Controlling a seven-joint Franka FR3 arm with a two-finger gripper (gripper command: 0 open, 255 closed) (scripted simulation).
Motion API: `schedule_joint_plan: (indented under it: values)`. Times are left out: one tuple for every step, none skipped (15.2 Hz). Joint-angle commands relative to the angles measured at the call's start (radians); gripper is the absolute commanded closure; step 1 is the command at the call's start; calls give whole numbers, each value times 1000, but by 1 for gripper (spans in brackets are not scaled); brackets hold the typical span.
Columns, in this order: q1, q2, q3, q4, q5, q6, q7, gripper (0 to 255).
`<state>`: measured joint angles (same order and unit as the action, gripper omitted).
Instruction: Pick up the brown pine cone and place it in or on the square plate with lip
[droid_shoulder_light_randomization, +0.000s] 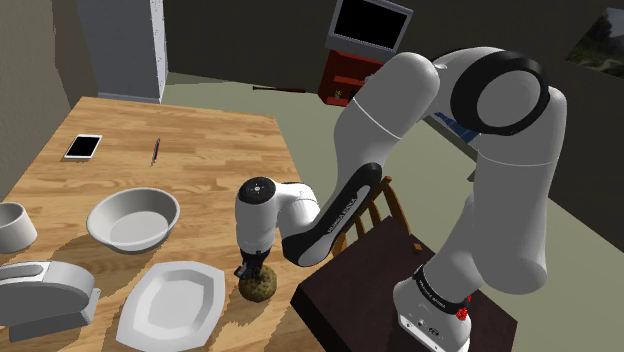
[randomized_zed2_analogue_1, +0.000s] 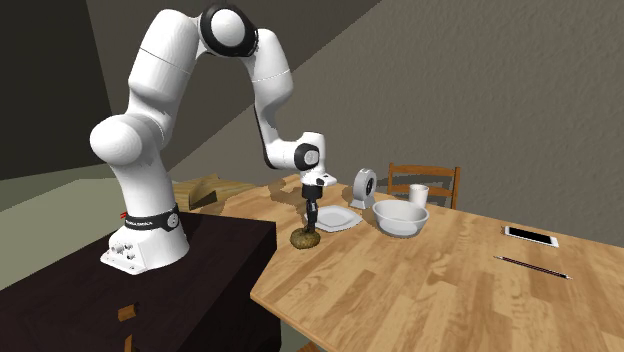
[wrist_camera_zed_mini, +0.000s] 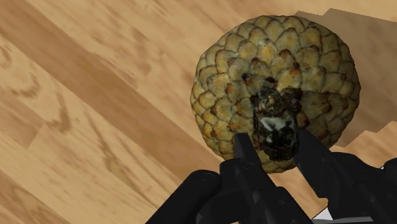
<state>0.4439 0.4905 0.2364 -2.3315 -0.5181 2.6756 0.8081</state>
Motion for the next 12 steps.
schedule_joint_plan:
  values:
    - [0, 0, 0, 0, 0, 0, 0, 255]
    - [0, 0, 0, 0, 0, 0, 0, 255]
    - [0, 0, 0, 0, 0, 0, 0, 255]
    - [0, 0, 0, 0, 0, 0, 0, 255]
    - [-6, -14, 8, -5, 9, -9, -7, 255]
    - [-12, -28, 16, -10, 18, -18, -15, 255]
    - [-18, -42, 24, -15, 28, -27, -23, 255]
    - [-23, -57, 31, -19, 38, -37, -32, 255]
    - [-29, -71, 39, -23, 48, -46, -40, 255]
    - [-35, -85, 47, -27, 59, -56, -48, 255]
    - [-40, -99, 54, -30, 69, -65, -57, 255]
    - [-45, -113, 62, -34, 80, -75, -65, 255]
